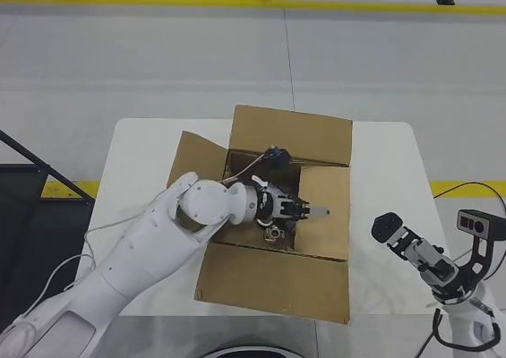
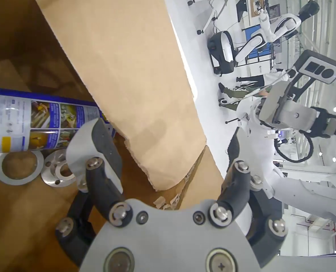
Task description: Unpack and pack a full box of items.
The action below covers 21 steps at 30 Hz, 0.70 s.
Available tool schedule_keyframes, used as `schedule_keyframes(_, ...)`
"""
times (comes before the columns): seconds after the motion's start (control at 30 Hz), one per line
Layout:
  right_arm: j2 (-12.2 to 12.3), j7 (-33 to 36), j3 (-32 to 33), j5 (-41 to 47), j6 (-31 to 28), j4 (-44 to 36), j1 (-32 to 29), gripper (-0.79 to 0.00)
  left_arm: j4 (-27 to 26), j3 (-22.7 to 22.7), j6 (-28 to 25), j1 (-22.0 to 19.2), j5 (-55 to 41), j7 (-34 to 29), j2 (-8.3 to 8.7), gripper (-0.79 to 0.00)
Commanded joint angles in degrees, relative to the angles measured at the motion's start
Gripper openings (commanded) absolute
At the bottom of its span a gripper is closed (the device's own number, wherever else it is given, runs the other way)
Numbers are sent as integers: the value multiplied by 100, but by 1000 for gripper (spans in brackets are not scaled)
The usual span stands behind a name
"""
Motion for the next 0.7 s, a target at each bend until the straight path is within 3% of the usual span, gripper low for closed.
schedule_keyframes(0.0, 8, 1, 2, -10, -8, -12, -9, 0, 146, 91, -15, -58, -82, 57, -60, 0)
schedule_keyframes(0.3, 44, -10, 53, 26, -47, -33, -76, 0, 525, 295, -233, -173, -345, 187, -251, 0)
schedule_keyframes(0.67, 83, -47, 68, 9, -78, -70, -119, 0, 563, 188, -53, -101, -237, 81, -275, 0)
